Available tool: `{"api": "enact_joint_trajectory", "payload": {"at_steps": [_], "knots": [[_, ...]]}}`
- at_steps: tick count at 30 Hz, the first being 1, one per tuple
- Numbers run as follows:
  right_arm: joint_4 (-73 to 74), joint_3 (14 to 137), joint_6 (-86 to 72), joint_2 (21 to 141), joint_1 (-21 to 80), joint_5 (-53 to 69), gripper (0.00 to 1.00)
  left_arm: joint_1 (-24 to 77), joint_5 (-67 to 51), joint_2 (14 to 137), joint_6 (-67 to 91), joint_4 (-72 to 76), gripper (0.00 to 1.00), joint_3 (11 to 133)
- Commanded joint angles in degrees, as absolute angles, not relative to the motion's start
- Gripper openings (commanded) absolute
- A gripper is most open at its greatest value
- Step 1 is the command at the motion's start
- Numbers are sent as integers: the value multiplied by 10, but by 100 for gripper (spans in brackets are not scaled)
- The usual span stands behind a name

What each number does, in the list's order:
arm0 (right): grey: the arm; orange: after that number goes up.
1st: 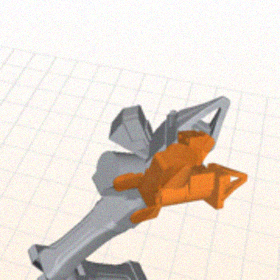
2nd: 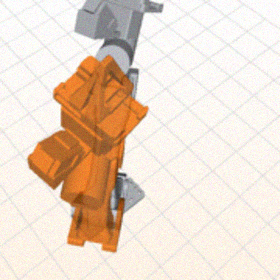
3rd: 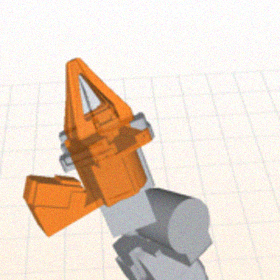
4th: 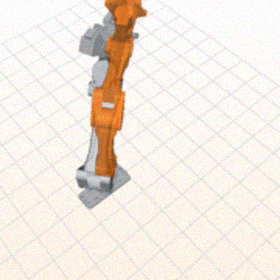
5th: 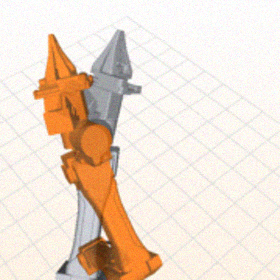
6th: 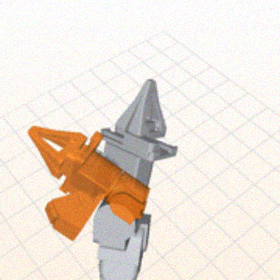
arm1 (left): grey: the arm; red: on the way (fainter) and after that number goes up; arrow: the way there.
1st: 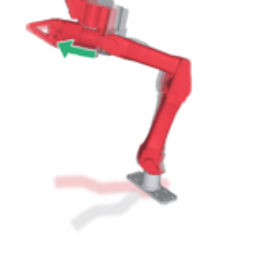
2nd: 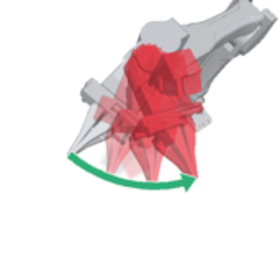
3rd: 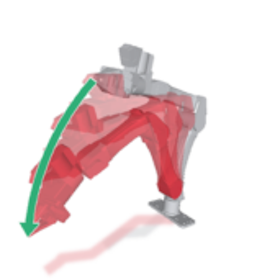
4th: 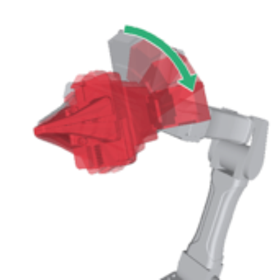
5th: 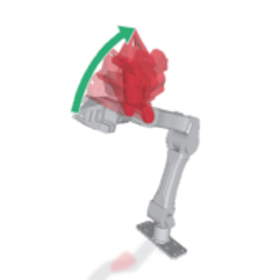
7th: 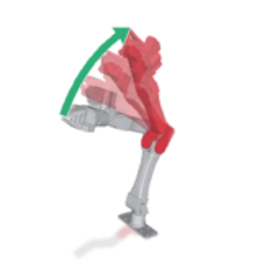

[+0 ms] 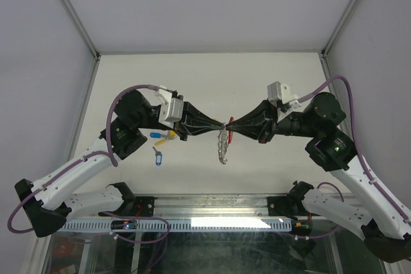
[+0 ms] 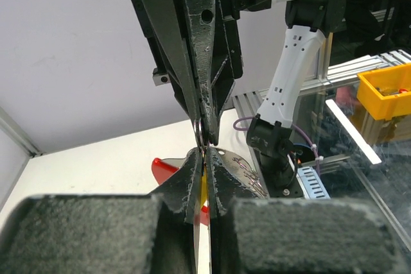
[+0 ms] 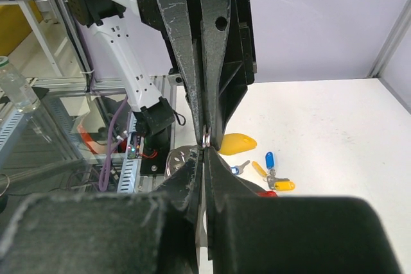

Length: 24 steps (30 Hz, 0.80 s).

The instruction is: Put the keys on the keyring

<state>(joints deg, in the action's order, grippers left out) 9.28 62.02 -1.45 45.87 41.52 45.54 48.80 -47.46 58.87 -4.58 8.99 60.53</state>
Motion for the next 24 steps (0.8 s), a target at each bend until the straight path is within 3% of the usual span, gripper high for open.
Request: {"api": "enact_joint_trajectory", "payload": {"at_steps": [1,10,24], "knots": [[98,636,10,456,417,446,0,492,-432,590,-53,77,0,622],[216,689,59,463,417,405,21,492,-384,604,-139,-81,0,680],[346,749,101,523,417,404,29,492,-360,631,-234,-243,0,747]]}}
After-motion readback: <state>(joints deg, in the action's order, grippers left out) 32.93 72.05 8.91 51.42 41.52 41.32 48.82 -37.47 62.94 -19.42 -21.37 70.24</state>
